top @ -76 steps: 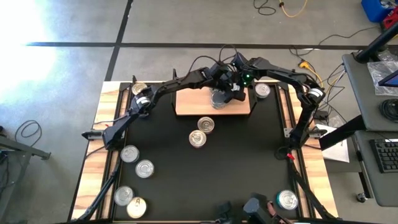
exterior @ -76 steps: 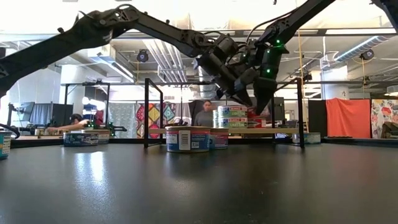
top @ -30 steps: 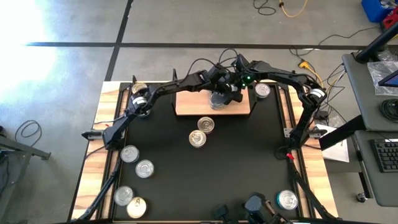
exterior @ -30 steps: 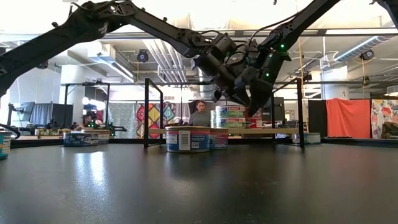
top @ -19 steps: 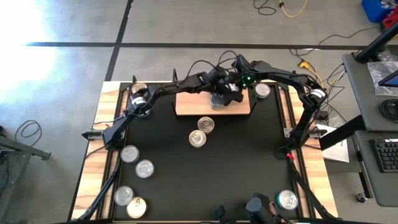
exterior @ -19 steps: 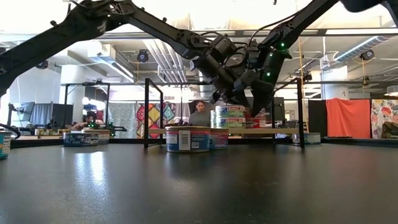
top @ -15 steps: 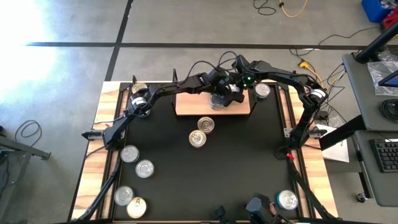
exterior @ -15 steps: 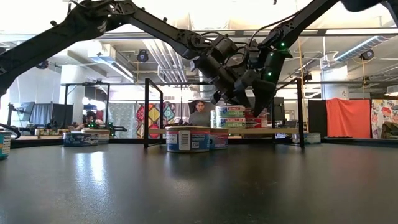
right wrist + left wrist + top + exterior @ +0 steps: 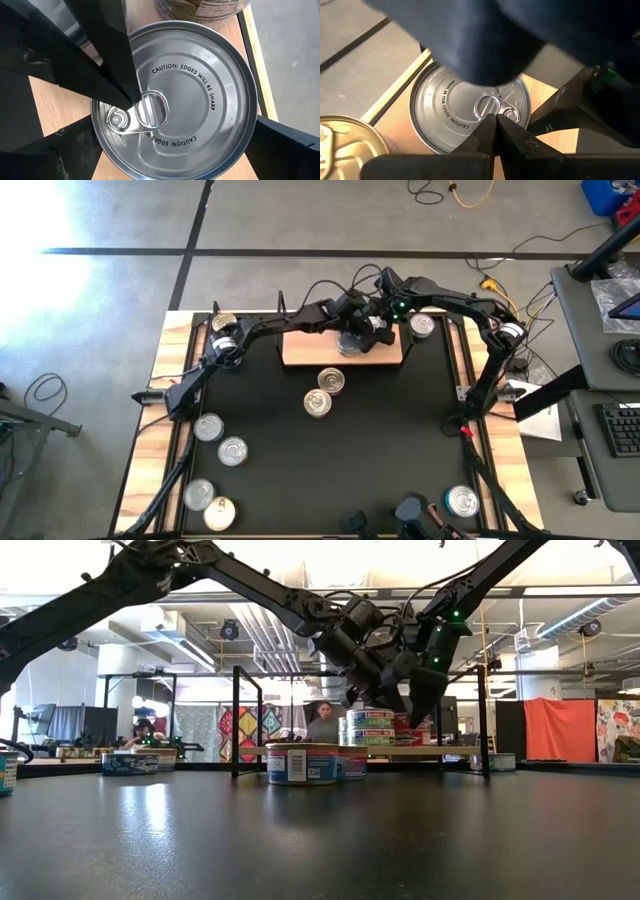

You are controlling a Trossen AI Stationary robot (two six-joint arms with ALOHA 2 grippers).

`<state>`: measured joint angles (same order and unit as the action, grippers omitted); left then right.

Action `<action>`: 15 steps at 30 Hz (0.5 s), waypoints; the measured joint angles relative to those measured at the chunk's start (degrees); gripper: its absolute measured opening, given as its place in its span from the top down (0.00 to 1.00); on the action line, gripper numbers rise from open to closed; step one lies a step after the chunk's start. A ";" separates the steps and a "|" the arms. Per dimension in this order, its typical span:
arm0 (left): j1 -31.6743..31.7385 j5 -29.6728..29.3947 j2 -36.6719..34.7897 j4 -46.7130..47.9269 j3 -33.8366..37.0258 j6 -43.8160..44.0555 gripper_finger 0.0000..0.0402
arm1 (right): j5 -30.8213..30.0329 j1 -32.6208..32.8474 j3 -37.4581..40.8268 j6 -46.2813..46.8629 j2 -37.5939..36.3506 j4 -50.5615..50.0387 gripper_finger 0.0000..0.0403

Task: Stack canned seafood by type on shelf
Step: Stack the red tuna can on top of the other red tuna can on the shelf

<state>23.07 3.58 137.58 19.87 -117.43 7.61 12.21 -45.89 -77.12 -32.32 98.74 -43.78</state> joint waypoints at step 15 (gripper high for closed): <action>-0.68 -0.18 -0.07 2.02 0.09 3.73 1.00 | 0.01 0.10 0.13 -1.80 -0.37 -0.63 0.01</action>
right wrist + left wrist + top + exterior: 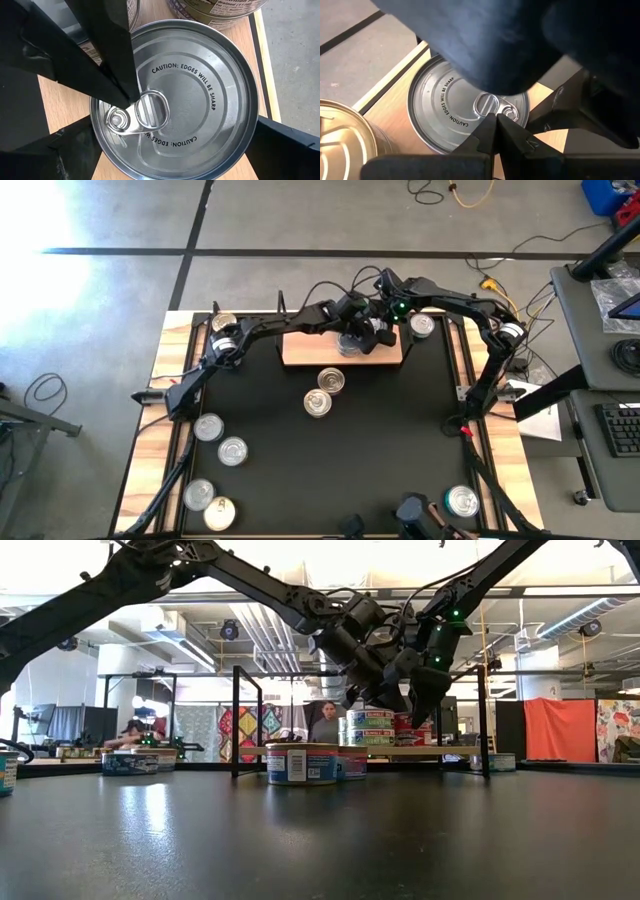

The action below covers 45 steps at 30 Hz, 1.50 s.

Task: Stack canned seafood by type on shelf
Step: Stack the red tuna can on top of the other red tuna can on the shelf

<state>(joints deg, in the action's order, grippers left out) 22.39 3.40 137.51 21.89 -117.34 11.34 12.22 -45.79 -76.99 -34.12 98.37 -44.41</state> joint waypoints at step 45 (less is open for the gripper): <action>-0.23 -4.05 -0.10 2.73 -0.79 -0.03 1.00 | -9.33 0.95 -1.19 -7.90 -0.76 -9.08 0.01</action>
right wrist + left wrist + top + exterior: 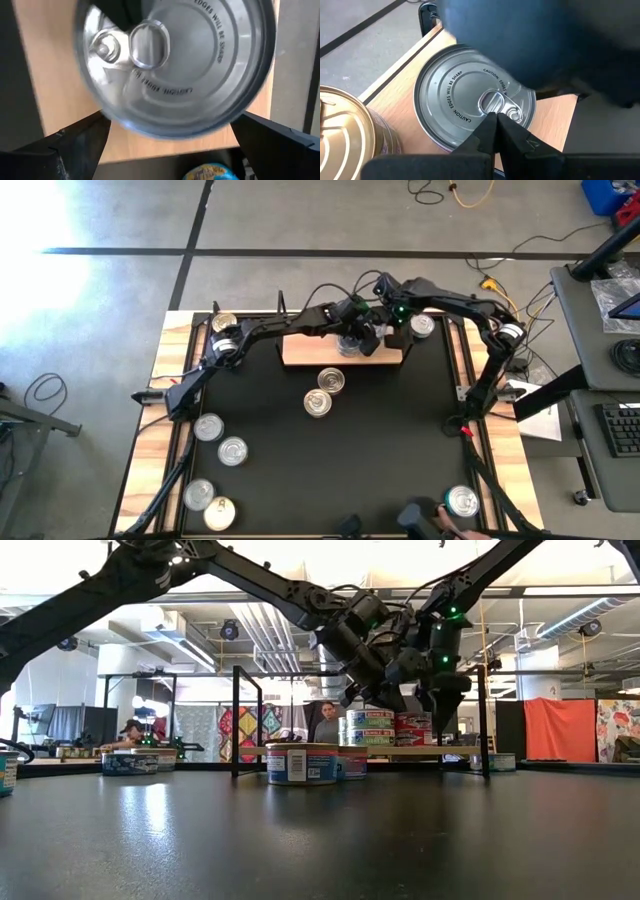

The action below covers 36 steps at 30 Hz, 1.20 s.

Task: Stack canned seafood by type on shelf
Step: Stack the red tuna can on top of the other red tuna can on the shelf, then adjust the tuna cans on the shelf

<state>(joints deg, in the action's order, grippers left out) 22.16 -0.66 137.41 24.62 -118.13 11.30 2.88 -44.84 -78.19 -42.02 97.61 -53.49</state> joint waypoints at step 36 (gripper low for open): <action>-0.07 -3.03 -5.37 9.43 -14.75 -10.42 1.00 | 3.64 -0.42 -6.33 12.91 -8.27 -2.96 0.20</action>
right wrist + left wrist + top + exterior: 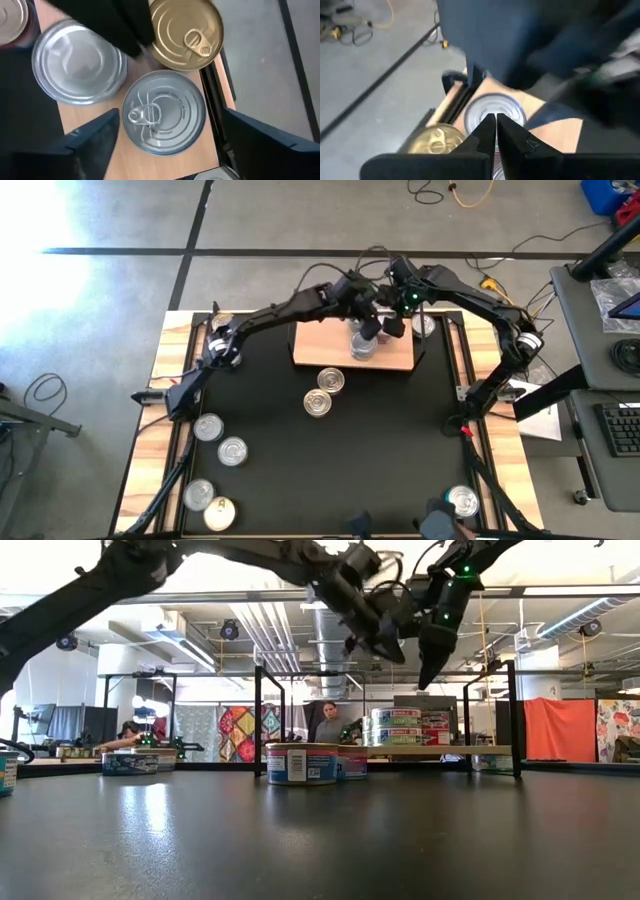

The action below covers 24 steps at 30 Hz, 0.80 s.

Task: Stack canned seafood by type on shelf
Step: Adjust the tuna cans on the shelf

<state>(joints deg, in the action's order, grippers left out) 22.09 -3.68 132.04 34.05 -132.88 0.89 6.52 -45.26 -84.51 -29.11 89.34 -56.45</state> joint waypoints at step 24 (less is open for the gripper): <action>-0.31 -0.36 -34.34 -16.72 45.47 -0.08 1.00 | 8.40 -2.74 6.87 3.26 4.84 6.71 0.97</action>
<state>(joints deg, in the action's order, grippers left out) 21.78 -4.04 97.70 17.33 -87.40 0.80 14.92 -48.00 -77.65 -25.85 94.18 -49.74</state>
